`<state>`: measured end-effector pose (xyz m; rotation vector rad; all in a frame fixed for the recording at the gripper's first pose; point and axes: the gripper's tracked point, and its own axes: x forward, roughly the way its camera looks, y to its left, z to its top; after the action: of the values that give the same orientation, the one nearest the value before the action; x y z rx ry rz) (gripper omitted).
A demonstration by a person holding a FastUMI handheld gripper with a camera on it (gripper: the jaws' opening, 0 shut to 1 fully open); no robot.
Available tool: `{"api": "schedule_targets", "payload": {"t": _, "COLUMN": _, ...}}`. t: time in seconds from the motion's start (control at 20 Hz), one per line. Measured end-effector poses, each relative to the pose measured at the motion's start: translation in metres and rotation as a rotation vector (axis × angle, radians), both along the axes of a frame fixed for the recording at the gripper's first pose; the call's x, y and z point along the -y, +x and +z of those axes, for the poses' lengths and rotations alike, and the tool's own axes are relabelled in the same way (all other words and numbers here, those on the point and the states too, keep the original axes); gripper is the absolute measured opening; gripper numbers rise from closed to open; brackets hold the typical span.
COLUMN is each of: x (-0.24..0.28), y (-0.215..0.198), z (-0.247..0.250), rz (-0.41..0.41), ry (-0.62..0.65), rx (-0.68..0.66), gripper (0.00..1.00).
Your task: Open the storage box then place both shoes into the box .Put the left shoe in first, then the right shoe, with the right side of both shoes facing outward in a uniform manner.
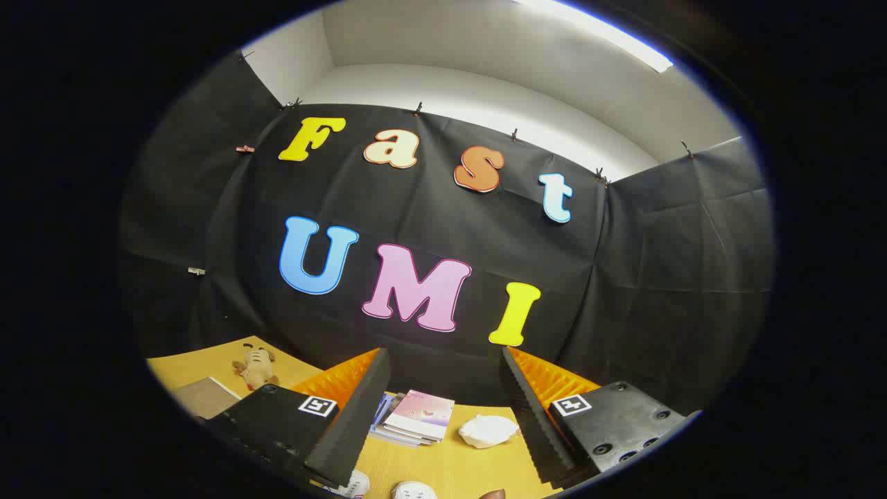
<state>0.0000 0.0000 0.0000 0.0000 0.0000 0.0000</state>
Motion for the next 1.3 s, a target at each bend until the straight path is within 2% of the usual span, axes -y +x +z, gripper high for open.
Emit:
{"api": "schedule_targets", "payload": {"t": 0.95, "x": -0.020, "y": -0.003, "z": -0.015, "rz": 0.061, "ry": -0.011, "rx": -0.041, "gripper": 0.96}}
{"api": "schedule_targets", "payload": {"t": 1.15, "x": -0.029, "y": -0.001, "z": -0.019, "rz": 0.097, "ry": 0.008, "rx": -0.054, "gripper": 0.96}}
{"api": "schedule_targets", "payload": {"t": 1.3, "x": -0.044, "y": -0.001, "z": -0.028, "rz": 0.159, "ry": 0.038, "rx": -0.079, "gripper": 0.96}}
